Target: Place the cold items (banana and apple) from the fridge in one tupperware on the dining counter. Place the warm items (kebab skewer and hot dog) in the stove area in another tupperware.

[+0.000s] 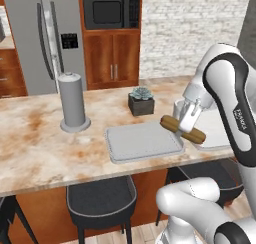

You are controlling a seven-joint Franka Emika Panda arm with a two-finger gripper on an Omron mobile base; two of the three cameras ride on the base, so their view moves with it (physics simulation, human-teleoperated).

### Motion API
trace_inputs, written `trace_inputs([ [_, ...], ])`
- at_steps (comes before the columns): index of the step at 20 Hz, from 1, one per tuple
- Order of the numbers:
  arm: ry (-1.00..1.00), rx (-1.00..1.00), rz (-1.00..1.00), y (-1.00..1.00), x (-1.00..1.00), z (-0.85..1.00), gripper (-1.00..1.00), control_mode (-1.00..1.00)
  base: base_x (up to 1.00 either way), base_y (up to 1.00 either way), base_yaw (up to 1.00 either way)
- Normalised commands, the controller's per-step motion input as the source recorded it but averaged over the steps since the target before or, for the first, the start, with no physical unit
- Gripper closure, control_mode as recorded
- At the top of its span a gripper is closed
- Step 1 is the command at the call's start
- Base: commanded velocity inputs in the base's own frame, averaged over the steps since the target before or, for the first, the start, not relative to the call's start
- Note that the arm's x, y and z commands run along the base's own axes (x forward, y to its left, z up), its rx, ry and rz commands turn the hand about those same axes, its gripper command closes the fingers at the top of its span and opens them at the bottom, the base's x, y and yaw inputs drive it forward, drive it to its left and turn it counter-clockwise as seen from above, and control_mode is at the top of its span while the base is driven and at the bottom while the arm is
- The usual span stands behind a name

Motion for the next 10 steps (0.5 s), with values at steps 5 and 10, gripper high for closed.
trace_inputs([
  [5,0.10,0.05,0.05,0.00,0.40,0.00,1.00,-1.00,0.60,0.00,0.09],
  [10,0.14,0.00,0.27,-0.02,0.95,-0.18,1.00,-1.00,0.00,0.00,0.00],
])
